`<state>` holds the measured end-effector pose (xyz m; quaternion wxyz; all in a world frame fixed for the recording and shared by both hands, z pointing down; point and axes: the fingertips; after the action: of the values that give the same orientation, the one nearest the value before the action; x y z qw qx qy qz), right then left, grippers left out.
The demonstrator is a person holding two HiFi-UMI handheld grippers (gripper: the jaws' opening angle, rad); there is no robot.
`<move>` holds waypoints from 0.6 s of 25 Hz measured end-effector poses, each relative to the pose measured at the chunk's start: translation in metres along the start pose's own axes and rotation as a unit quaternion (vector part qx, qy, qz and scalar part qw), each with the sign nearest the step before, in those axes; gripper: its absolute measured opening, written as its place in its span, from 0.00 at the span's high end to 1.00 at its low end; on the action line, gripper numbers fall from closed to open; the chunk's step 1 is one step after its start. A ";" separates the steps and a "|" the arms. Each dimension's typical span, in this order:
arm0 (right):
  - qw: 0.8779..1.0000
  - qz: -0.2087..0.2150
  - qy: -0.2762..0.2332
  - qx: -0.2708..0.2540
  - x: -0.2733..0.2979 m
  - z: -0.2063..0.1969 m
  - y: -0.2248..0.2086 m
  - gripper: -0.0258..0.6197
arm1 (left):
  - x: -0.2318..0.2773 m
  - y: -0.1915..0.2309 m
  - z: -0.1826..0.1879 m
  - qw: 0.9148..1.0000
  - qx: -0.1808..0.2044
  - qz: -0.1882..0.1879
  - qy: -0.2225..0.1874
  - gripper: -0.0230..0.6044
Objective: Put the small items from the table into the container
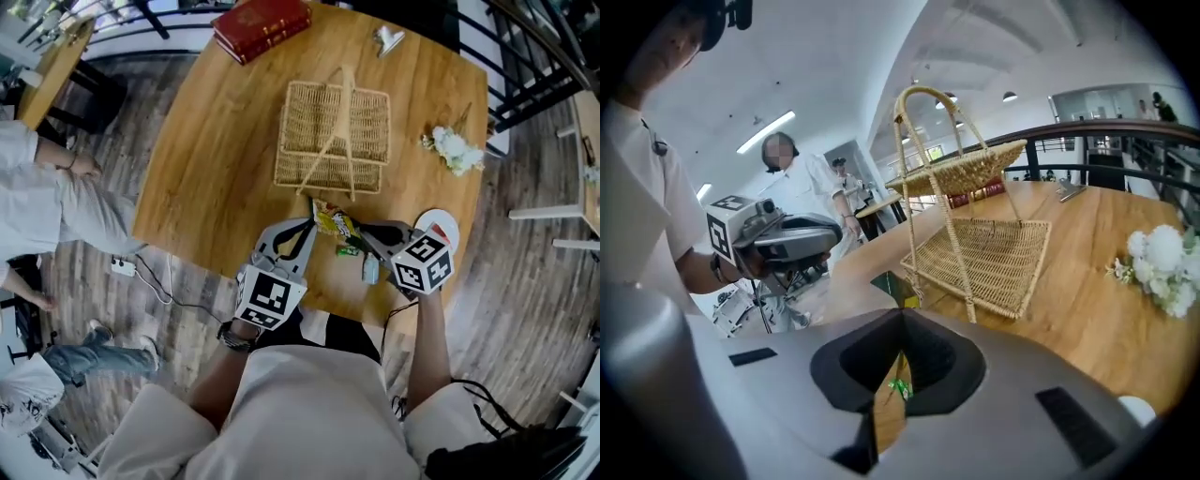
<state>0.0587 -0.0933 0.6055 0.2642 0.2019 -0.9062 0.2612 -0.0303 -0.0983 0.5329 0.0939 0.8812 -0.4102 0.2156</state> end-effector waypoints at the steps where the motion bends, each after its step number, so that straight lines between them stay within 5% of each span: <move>1: 1.000 -0.007 -0.007 0.002 -0.005 0.003 -0.001 0.94 | 0.000 0.000 0.004 1.000 0.004 -0.003 -0.003 0.95; 15: 0.989 -0.094 -0.111 -0.017 -0.096 0.073 -0.002 0.94 | -0.003 -0.012 0.050 0.998 0.039 -0.036 -0.043 0.95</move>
<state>0.1075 -0.1155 0.4978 0.1889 0.3096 -0.9112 0.1956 -0.0075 -0.1051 0.4873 0.0493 0.9068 -0.3734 0.1896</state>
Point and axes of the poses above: the fingertips, and each gripper's own axes: x forward along the fingers, y to its left, z out of its top, and after that the axes turned 3 degrees about -x, right-handed
